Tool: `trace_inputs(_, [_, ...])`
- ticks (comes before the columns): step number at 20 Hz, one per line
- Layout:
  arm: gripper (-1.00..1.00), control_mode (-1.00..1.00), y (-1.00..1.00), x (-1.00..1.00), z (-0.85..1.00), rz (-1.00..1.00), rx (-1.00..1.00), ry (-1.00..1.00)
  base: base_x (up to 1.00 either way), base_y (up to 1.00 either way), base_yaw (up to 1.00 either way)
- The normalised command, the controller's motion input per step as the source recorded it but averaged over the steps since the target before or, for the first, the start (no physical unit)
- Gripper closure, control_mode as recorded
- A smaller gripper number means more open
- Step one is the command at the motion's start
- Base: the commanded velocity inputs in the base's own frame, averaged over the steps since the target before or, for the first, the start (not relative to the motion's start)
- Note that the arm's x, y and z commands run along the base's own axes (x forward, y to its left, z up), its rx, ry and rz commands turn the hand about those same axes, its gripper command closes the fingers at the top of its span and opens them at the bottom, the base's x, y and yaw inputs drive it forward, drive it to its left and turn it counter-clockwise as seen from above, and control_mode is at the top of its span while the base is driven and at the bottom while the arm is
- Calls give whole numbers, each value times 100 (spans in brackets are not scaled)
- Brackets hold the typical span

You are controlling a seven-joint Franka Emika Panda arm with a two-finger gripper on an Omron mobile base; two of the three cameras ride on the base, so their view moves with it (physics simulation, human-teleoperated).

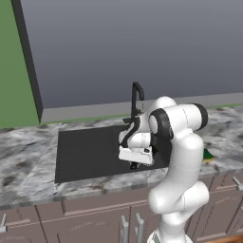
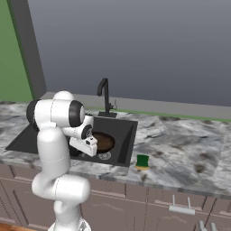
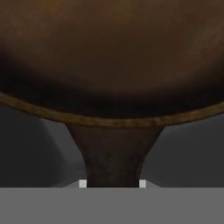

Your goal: Pick the pan and sponge and place them into the sink. Then turn on the water.

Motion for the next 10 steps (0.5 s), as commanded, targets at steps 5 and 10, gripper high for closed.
trace_inputs(5, [-100, -100, -9, 17, 14, 0, 0, 0, 0, 0, 0])
trace_inputs(10, [-100, -100, -7, 3, 30, 0, 0, -1, 0, 0, 0])
